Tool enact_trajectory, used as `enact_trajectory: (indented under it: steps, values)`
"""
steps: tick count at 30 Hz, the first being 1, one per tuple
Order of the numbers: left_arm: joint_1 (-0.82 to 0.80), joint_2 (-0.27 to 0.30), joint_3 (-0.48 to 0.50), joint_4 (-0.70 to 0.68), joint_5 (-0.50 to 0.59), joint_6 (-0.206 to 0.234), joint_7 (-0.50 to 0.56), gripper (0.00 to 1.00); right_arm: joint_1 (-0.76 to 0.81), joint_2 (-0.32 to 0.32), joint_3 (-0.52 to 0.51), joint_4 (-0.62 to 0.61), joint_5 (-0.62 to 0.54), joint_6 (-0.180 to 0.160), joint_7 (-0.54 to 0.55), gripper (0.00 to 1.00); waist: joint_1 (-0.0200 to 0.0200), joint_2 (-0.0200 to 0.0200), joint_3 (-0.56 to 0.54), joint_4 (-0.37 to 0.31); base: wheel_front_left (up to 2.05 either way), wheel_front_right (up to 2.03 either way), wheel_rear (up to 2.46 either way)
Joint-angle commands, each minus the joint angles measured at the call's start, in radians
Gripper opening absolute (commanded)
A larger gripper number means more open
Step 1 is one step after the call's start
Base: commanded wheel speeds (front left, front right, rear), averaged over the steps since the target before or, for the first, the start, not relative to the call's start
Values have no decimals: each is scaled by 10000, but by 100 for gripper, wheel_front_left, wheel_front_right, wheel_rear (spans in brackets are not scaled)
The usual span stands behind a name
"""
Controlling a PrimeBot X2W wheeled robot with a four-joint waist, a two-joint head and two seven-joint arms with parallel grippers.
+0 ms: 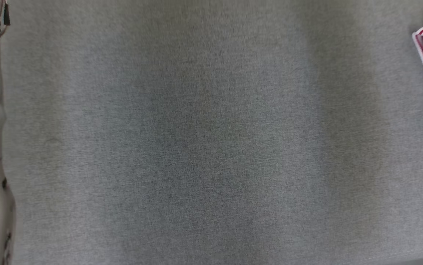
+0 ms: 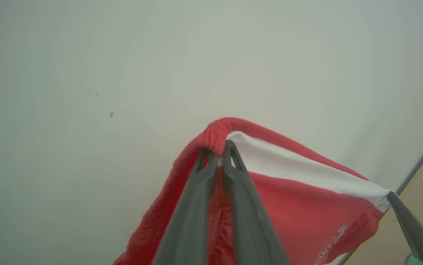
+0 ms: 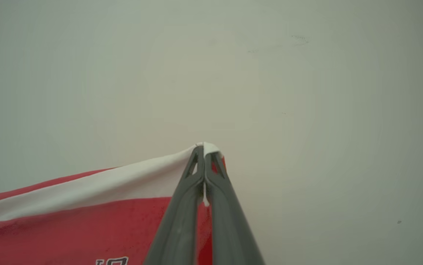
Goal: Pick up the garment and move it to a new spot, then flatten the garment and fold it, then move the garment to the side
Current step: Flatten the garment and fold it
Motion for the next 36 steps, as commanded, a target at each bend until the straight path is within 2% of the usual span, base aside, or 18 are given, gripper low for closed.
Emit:
enact_trajectory:
  steps: [1, 7, 12, 16, 21, 29, 33, 36]
  values:
    - [219, -5, 32, 198, -77, -211, -277, 0, 424, 121, 205, -123, -276, -27, -40, 0, -4, -3, 656, -155, 0, 0, 0]
    - [1173, -4, -322, 621, -196, -565, -672, 0, 1487, -14, 1223, -598, -461, -28, -46, 0, -4, -3, 641, -128, 0, 0, 0]
    - [2512, 25, -872, 178, -692, -656, -769, 0, 2832, -717, 2423, -1536, 9, -28, -46, 0, -4, -3, 158, -17, 0, 0, 0]
    - [3809, 347, -1249, -644, -1341, -647, -816, 0, 3846, -1511, 3213, -2324, 637, -28, -29, 0, -4, -3, -480, 85, 0, 0, 0]
    - [5489, 715, -1638, -1395, -2084, -652, -655, 0, 5512, -2399, 3608, -3173, 1672, -28, 798, 0, -4, -3, -1462, 180, 0, 0, 0]
    - [8267, 1003, -2195, -1759, -2561, -629, -456, 0, 9125, -3146, 2744, -5254, 3352, -28, 2872, 0, -4, -3, -2919, 173, 0, 0, 0]
    - [9697, 1077, -2707, -1949, -2337, -496, -401, 0, 11582, -3512, 1703, -6164, 3105, -28, 4327, 0, -4, -3, -3611, 294, 0, 0, 0]
    - [10403, 1099, -2977, -2036, -2136, -311, -498, 0, 13031, -3430, 904, -6856, 2984, -28, 5418, 0, -4, -3, -3933, 319, 0, 0, 0]
